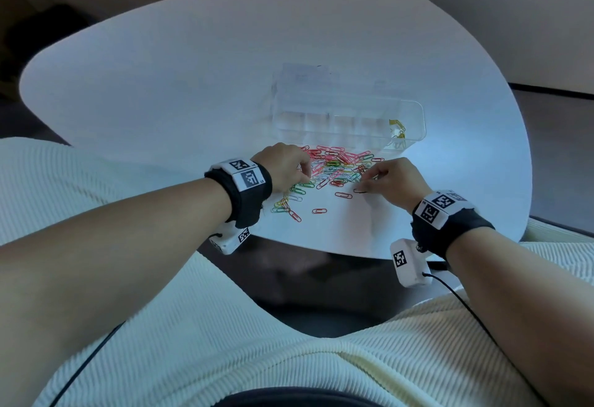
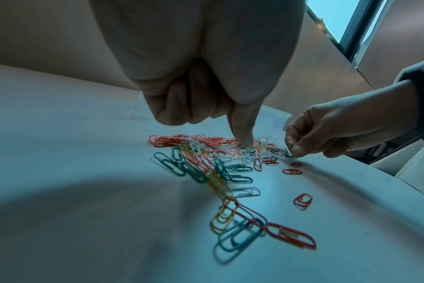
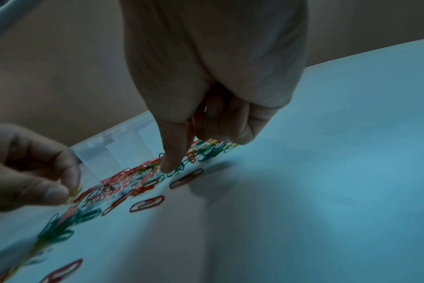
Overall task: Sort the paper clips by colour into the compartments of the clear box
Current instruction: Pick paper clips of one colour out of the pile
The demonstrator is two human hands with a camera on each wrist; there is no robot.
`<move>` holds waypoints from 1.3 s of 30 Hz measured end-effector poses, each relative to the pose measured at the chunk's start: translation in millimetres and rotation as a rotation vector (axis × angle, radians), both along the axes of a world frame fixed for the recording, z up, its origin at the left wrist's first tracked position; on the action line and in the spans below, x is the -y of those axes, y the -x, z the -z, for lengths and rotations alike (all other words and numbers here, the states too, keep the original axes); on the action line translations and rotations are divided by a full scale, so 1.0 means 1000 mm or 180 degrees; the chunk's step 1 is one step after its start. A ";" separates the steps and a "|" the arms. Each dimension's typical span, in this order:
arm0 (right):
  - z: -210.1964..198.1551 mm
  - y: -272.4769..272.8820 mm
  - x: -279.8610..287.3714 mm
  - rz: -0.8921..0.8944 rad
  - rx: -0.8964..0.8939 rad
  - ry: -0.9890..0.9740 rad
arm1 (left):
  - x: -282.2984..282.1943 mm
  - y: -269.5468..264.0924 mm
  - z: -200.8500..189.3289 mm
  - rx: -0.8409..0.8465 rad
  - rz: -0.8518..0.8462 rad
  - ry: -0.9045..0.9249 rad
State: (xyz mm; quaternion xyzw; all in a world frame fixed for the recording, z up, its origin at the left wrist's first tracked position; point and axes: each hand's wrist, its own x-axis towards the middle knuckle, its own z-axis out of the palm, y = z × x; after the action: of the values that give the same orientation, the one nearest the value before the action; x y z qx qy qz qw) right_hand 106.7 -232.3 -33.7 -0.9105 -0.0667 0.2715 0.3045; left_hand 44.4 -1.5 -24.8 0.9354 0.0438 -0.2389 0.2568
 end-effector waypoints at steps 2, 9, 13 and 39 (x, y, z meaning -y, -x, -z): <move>0.000 -0.001 0.001 0.0193 -0.0121 -0.0157 | -0.001 0.001 0.000 -0.0004 -0.0002 0.0084; -0.009 -0.006 -0.003 0.1124 -0.1133 -0.1044 | -0.001 0.003 0.002 0.0055 0.0102 -0.0327; -0.018 -0.005 -0.007 0.1454 -0.1510 -0.1499 | 0.003 0.008 0.004 0.0074 0.0365 -0.0576; -0.052 -0.005 -0.018 0.0169 -0.2116 0.0679 | 0.020 -0.005 -0.025 0.0074 -0.0294 0.1033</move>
State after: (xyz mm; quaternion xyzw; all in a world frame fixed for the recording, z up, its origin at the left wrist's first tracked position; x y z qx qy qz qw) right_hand 111.8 -214.5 18.8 -0.8004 0.0885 0.5507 0.2196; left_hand 49.3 -21.1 -0.2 0.8814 0.0446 -0.2200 0.4156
